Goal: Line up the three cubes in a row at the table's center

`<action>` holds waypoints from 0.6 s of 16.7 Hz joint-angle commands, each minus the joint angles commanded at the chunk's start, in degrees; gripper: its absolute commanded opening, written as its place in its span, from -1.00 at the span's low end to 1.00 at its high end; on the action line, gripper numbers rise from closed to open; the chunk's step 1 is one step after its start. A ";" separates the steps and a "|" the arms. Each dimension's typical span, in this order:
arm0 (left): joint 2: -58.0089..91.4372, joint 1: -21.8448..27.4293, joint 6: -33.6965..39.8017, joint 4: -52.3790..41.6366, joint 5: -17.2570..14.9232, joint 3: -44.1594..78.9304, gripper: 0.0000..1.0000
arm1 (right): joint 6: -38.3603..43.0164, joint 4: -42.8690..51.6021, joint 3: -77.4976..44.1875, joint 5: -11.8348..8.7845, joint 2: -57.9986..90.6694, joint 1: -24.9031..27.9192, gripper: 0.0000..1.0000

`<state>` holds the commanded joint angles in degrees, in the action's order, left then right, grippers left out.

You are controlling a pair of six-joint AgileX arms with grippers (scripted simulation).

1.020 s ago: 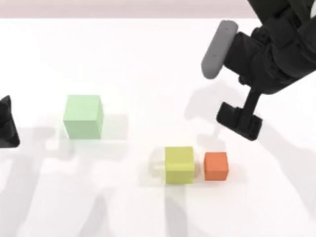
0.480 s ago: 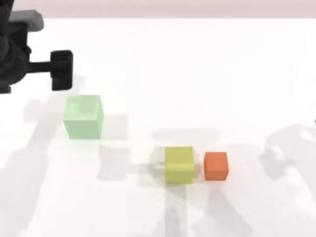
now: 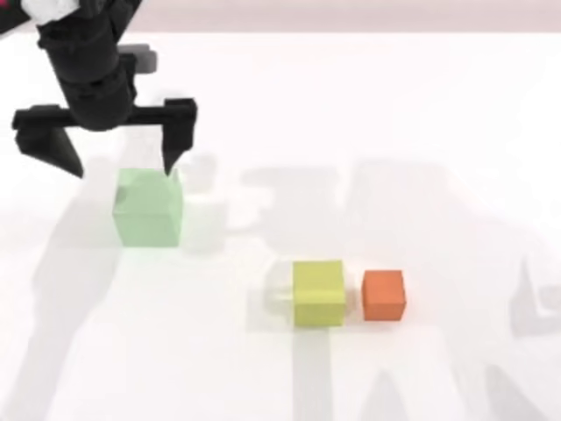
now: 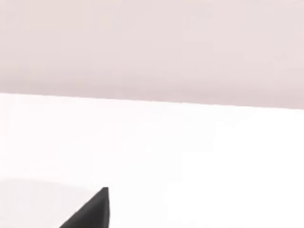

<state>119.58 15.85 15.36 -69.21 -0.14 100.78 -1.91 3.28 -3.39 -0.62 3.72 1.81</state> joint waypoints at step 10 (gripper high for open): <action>3.88 0.34 0.40 -1.08 -0.02 2.93 1.00 | 1.91 -3.28 3.39 0.62 -3.72 -1.24 1.00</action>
<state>123.46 16.19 15.76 -70.29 -0.15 103.71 0.00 0.00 0.00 0.00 0.00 0.57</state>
